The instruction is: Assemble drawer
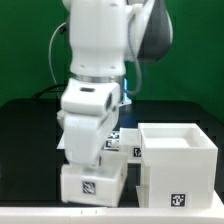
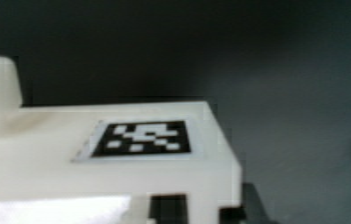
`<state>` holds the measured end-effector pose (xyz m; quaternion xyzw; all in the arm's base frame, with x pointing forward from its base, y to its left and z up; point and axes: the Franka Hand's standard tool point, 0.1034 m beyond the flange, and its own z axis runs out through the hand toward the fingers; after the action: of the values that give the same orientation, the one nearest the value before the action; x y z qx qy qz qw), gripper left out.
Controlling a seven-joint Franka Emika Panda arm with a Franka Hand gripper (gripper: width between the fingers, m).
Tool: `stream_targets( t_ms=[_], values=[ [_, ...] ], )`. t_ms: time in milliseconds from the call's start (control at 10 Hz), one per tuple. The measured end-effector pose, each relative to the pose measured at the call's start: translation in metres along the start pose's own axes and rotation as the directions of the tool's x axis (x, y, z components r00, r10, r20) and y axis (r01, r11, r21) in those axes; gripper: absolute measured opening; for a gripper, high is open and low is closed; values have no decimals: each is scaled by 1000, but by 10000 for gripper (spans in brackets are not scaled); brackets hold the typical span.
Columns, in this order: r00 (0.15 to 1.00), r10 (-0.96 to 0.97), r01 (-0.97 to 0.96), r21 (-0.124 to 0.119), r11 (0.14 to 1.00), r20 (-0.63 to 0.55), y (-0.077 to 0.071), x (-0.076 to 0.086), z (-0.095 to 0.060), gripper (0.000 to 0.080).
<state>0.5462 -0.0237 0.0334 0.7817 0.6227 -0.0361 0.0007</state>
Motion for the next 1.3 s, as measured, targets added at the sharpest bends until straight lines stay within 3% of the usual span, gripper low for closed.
stream_targets(
  t_ms=[100, 400, 600, 1300],
  values=[
    [1000, -24, 24, 15, 1000, 9, 3, 7, 1, 38],
    [1000, -17, 17, 18, 1000, 10, 2, 3, 3, 38],
    [994, -110, 110, 12, 994, 8, 5, 0, 1, 38],
    [969, -248, 247, 21, 969, 25, -1, 16, 8, 38]
  ],
)
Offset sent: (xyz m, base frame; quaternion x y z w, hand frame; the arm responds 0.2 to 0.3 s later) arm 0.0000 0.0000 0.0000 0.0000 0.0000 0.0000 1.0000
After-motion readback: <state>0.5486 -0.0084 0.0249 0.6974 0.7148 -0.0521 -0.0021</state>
